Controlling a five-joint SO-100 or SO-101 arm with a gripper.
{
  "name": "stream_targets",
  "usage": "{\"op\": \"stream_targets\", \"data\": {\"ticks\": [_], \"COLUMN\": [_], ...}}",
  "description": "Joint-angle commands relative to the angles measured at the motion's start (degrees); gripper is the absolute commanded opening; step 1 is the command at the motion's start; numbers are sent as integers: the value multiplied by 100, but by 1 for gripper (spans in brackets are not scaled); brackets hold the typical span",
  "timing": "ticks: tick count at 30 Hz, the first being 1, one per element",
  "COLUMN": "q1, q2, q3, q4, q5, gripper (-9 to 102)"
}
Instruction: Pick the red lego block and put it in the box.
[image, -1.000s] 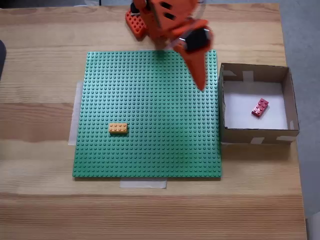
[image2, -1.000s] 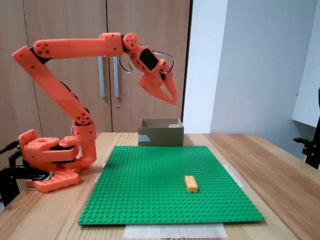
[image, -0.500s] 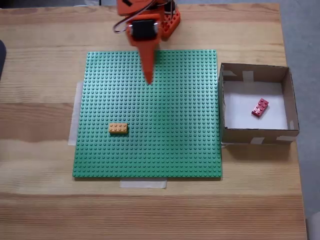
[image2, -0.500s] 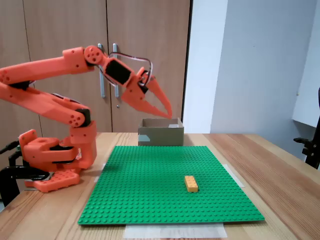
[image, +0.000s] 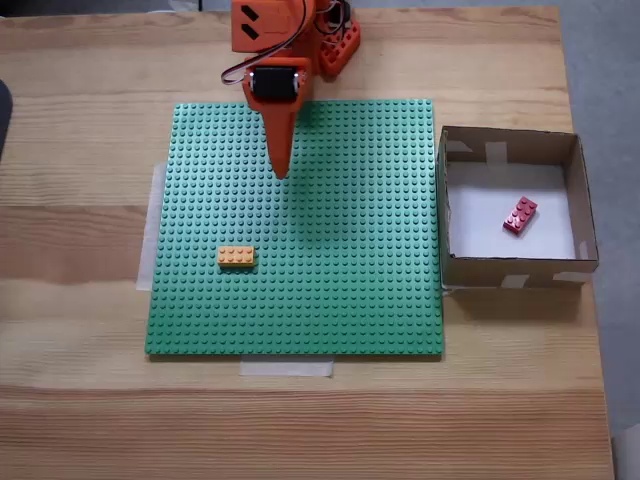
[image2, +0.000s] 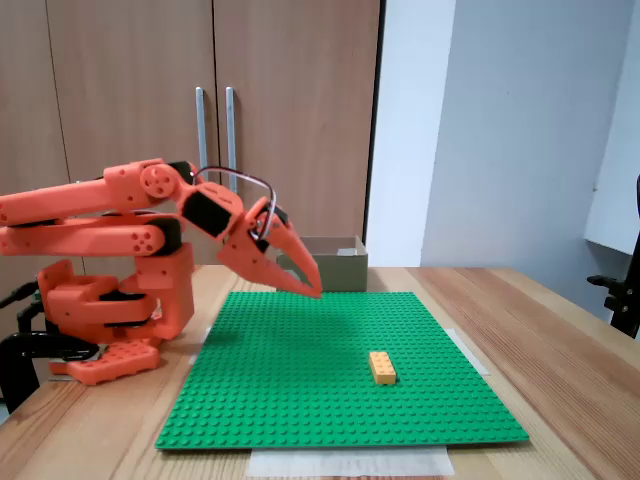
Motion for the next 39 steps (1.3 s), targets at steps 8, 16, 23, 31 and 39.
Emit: {"op": "stream_targets", "data": {"ticks": [8, 16, 23, 31, 39], "q1": [44, 88, 44, 35, 53], "q2": [325, 325, 325, 325, 325], "q3": [826, 1011, 1011, 1011, 1011], "q4": [-53, 26, 35, 35, 35], "q5": [-79, -123, -229, -255, -211], "gripper": [-1, -1, -1, -1, -1]}}
